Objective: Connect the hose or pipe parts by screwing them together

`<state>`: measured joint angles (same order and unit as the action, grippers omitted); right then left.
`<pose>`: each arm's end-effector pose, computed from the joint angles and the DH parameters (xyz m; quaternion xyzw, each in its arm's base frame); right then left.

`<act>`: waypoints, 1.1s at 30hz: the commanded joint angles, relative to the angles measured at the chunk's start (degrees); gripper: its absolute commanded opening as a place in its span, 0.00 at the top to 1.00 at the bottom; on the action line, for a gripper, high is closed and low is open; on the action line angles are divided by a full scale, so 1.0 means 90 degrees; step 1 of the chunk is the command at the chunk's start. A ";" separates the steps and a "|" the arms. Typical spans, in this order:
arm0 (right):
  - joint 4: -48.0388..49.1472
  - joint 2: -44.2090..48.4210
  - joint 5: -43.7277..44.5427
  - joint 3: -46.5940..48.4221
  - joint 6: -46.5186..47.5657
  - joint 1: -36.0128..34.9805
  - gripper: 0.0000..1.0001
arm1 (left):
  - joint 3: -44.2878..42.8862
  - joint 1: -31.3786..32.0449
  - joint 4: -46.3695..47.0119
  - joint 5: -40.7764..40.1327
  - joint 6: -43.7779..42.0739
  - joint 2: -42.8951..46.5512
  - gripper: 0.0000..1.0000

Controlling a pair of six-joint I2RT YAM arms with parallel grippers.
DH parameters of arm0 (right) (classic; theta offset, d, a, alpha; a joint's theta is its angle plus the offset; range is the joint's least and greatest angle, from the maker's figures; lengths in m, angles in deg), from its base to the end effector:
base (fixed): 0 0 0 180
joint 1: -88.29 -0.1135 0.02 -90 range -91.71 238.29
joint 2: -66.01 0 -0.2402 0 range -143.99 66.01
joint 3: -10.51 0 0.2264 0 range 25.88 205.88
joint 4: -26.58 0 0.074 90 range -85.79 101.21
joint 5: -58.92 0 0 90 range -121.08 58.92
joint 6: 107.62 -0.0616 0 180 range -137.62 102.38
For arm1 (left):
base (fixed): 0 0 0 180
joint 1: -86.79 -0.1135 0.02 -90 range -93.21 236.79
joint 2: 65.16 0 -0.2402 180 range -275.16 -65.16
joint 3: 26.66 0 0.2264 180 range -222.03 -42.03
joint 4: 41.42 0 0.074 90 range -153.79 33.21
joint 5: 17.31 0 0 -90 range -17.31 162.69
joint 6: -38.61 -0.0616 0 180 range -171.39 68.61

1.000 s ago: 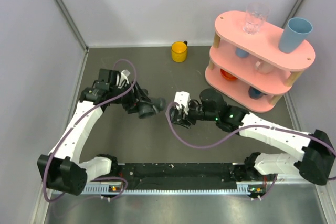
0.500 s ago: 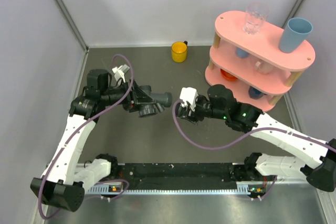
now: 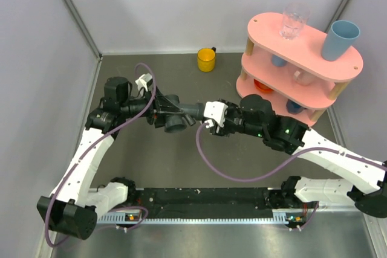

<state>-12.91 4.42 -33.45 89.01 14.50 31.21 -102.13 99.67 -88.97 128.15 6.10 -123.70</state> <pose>0.1324 0.2091 0.3386 -0.5921 0.5841 0.1367 0.5380 0.1885 -0.0952 0.3288 -0.0786 0.7989 -0.5830 0.1254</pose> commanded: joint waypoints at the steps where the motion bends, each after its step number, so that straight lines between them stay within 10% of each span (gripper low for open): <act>1: 0.0238 0.0104 0.0399 0.0407 0.0444 -0.0230 0.83 | -0.0012 0.0267 0.0969 0.0341 0.0809 -0.0126 1.00; 33: 0.0317 -0.0238 0.0127 0.0671 0.0562 -0.0416 0.85 | 0.0056 0.0482 0.0773 0.0410 0.0429 -0.0487 1.00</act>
<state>-14.37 2.57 -29.06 91.59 20.70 29.03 -101.86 103.19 -84.63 129.61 11.59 -127.79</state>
